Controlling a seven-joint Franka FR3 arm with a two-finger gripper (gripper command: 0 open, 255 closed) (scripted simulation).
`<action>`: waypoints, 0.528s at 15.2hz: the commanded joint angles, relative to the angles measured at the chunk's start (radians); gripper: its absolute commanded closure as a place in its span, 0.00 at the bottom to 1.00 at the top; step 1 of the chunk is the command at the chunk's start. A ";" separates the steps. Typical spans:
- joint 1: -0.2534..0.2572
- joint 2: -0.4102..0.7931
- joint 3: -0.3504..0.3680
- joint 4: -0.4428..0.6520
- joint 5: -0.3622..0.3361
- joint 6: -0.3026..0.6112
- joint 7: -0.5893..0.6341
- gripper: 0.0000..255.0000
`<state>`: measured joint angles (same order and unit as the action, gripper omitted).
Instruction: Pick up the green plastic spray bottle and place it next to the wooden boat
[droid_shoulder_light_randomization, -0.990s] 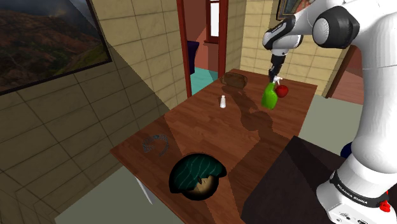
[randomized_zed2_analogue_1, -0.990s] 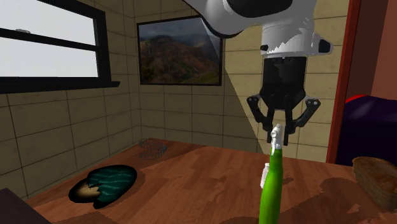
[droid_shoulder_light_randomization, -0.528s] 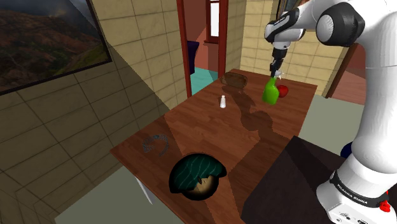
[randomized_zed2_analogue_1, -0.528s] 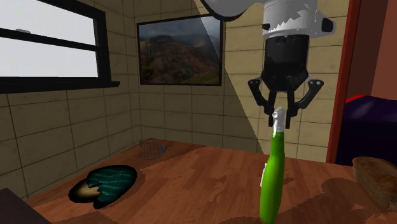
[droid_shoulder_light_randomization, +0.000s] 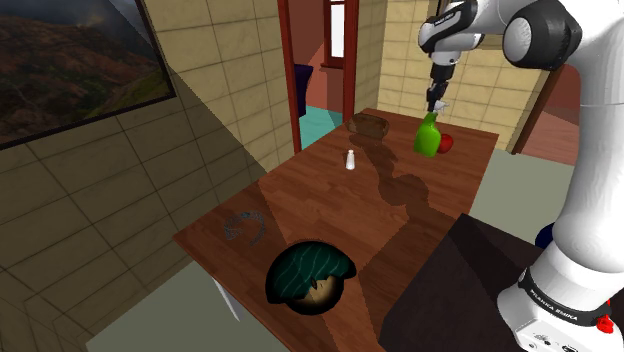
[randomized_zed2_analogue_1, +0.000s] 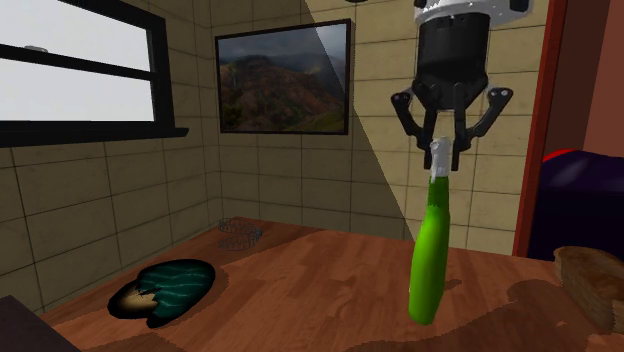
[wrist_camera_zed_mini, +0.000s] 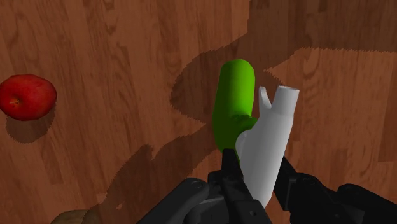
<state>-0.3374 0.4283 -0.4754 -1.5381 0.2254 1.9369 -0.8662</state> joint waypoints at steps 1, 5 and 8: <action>0.000 -0.007 -0.002 0.020 -0.005 -0.026 0.004 1.00; -0.003 -0.015 -0.005 0.063 -0.010 -0.076 0.009 1.00; -0.005 -0.019 -0.007 0.099 -0.013 -0.114 0.013 1.00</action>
<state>-0.3411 0.4109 -0.4818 -1.4538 0.2130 1.8380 -0.8541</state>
